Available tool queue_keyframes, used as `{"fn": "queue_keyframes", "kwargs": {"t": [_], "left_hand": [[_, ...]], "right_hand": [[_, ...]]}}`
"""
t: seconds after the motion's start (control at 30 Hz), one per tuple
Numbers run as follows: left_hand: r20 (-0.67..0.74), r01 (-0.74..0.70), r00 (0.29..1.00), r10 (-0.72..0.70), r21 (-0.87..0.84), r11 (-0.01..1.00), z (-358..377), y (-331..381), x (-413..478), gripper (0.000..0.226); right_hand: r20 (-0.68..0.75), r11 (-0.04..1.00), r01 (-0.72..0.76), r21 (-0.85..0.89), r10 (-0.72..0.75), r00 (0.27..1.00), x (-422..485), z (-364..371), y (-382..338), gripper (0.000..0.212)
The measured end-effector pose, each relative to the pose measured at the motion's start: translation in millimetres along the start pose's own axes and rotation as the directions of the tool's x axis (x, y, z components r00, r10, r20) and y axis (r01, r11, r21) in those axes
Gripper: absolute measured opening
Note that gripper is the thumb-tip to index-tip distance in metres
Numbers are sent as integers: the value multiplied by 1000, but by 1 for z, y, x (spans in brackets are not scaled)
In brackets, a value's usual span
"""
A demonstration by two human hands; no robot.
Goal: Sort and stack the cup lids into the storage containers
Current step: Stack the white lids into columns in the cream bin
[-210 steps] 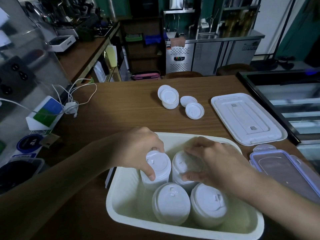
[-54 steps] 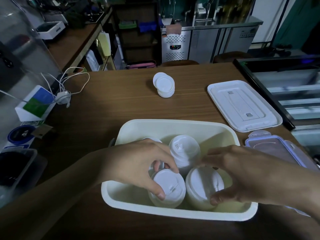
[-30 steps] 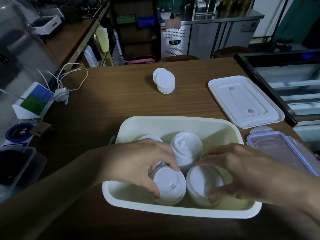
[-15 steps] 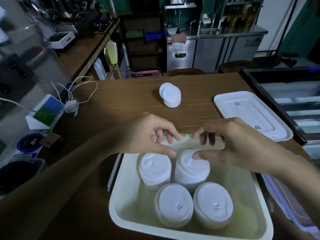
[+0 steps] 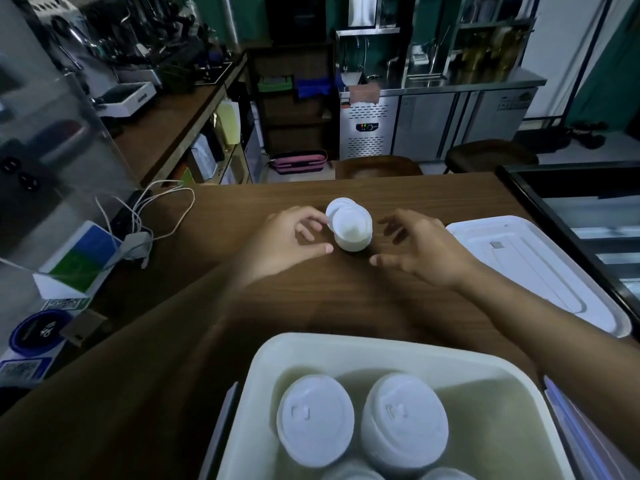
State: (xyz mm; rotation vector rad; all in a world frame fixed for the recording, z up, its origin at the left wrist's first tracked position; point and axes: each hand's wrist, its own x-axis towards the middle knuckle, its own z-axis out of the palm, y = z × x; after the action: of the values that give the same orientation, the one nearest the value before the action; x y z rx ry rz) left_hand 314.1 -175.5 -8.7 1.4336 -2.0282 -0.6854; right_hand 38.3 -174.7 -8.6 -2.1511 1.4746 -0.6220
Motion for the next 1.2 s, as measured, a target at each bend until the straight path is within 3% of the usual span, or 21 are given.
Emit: {"fn": "queue_keyframes", "kwargs": {"t": [0.23, 0.37, 0.43, 0.5, 0.63, 0.77, 1.0, 1.2], "left_hand": [[140, 95, 986, -92, -18, 995, 30, -45, 76, 115], [270, 38, 962, -50, 51, 998, 40, -63, 106, 138], [285, -9, 958, -22, 106, 994, 42, -68, 115, 134], [250, -27, 968, -6, 129, 991, 44, -70, 120, 123], [178, -31, 984, 19, 64, 997, 45, -69, 115, 92], [149, -37, 988, 34, 22, 999, 41, -62, 97, 73], [114, 29, 993, -8, -181, 983, 20, -37, 58, 75], [132, -52, 987, 94, -293, 955, -9, 18, 6, 72]], "right_hand": [[58, 989, -131, -65, 135, 989, 64, 38, 30, 100], [39, 992, -128, -17, 128, 991, 88, 56, 37, 119], [32, 989, -146, 8, 146, 989, 96, 63, 38, 122], [-1, 992, -127, 16, 127, 992, 102, 68, 39, 110], [-15, 993, -115, 24, 115, 993, 99, 70, 40, 86], [-14, 996, -71, 54, 72, 997, 89, 64, 37, 84], [-14, 997, -53, 62, 54, 998, 63, 31, 11, 93], [-5, 992, 64, 110, -64, 998, 7, -9, -31, 106]]}}
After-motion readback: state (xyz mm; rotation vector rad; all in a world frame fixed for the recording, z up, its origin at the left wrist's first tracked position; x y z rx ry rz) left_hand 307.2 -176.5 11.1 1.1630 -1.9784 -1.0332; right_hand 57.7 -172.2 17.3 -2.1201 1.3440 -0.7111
